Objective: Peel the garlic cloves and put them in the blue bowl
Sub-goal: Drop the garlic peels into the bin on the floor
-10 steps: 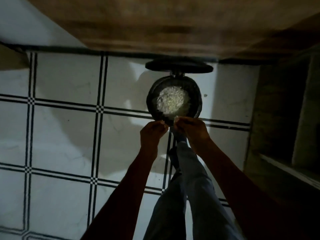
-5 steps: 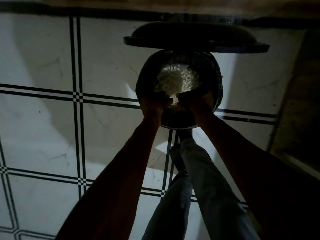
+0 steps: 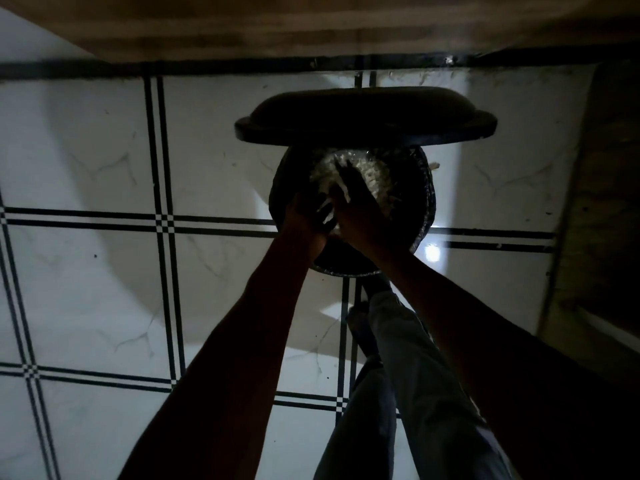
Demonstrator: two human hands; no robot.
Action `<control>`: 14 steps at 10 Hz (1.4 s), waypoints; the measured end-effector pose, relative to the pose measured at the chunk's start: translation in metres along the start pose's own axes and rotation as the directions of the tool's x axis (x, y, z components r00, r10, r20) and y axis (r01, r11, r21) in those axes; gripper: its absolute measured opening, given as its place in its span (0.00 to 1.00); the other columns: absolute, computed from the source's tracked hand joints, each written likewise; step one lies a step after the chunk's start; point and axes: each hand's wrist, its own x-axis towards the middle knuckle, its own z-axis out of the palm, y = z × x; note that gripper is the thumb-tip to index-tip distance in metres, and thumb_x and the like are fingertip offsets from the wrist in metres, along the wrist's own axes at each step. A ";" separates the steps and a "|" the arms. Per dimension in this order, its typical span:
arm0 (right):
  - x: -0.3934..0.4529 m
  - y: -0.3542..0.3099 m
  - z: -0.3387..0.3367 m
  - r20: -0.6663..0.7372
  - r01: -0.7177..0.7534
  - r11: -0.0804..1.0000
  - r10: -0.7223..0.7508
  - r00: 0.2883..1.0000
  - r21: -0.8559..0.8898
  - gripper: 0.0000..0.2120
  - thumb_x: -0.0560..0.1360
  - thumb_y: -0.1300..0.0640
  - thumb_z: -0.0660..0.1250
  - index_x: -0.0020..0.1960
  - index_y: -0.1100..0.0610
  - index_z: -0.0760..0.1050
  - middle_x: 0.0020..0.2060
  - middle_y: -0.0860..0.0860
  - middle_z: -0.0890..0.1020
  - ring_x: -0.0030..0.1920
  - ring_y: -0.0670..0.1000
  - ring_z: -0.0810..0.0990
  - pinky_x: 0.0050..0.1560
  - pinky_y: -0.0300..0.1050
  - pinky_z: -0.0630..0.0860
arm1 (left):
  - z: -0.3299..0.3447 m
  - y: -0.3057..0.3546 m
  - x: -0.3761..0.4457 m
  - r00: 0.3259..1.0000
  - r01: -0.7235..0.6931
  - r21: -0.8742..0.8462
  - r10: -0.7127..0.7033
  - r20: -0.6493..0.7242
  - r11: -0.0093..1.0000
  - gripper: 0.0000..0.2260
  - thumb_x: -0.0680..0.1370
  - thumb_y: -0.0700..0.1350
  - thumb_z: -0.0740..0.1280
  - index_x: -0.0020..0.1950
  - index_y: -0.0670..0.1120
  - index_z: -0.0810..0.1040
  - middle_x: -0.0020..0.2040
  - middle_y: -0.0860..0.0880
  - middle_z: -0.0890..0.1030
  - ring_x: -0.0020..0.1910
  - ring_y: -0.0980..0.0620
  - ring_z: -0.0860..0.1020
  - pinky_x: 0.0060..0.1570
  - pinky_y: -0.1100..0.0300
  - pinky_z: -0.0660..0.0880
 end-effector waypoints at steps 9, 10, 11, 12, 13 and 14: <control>-0.718 0.003 -0.222 -0.957 0.223 0.964 0.081 0.280 0.147 0.11 0.85 0.52 0.65 0.64 0.52 0.82 0.53 0.48 0.86 0.51 0.42 0.84 0.54 0.40 0.81 | 0.150 -0.280 -0.547 0.363 -0.932 0.340 -0.290 0.885 -0.128 0.06 0.82 0.45 0.71 0.57 0.45 0.82 0.50 0.46 0.87 0.49 0.51 0.86 0.49 0.60 0.80; -0.807 0.048 -0.217 -0.972 0.229 0.945 0.223 0.076 0.234 0.11 0.85 0.52 0.66 0.63 0.52 0.83 0.54 0.46 0.86 0.53 0.41 0.84 0.56 0.43 0.82 | 0.165 -0.372 -0.593 0.232 -0.972 0.182 -0.484 0.844 -0.149 0.04 0.82 0.40 0.70 0.55 0.41 0.83 0.50 0.43 0.87 0.48 0.51 0.86 0.51 0.56 0.81; -0.869 0.103 -0.204 -0.930 0.283 0.906 0.354 -0.096 0.316 0.10 0.84 0.51 0.67 0.61 0.52 0.84 0.50 0.47 0.87 0.51 0.45 0.86 0.51 0.50 0.85 | 0.171 -0.467 -0.625 0.134 -0.984 0.030 -0.619 0.774 -0.176 0.04 0.82 0.38 0.69 0.56 0.40 0.82 0.46 0.43 0.85 0.40 0.61 0.83 0.44 0.66 0.79; -0.915 0.164 -0.191 -0.867 0.291 0.865 0.468 -0.173 0.409 0.10 0.83 0.51 0.68 0.59 0.52 0.85 0.46 0.47 0.86 0.47 0.45 0.86 0.48 0.51 0.86 | 0.166 -0.552 -0.644 0.103 -0.975 -0.066 -0.697 0.710 -0.211 0.06 0.83 0.40 0.69 0.57 0.40 0.82 0.46 0.45 0.85 0.42 0.54 0.85 0.43 0.58 0.82; -0.948 0.228 -0.193 -0.824 0.261 0.835 0.536 -0.185 0.485 0.08 0.82 0.54 0.69 0.57 0.54 0.85 0.43 0.47 0.86 0.43 0.44 0.84 0.42 0.40 0.81 | 0.171 -0.626 -0.647 0.109 -0.970 -0.081 -0.708 0.698 -0.229 0.06 0.82 0.43 0.71 0.57 0.42 0.83 0.47 0.44 0.86 0.45 0.48 0.85 0.48 0.50 0.83; -0.969 0.284 -0.216 -0.820 0.198 0.832 0.549 -0.162 0.518 0.07 0.81 0.58 0.69 0.55 0.55 0.86 0.42 0.48 0.86 0.38 0.38 0.83 0.37 0.32 0.77 | 0.178 -0.680 -0.635 0.152 -0.948 -0.087 -0.679 0.718 -0.305 0.06 0.80 0.45 0.73 0.55 0.45 0.83 0.49 0.47 0.85 0.47 0.47 0.84 0.49 0.48 0.83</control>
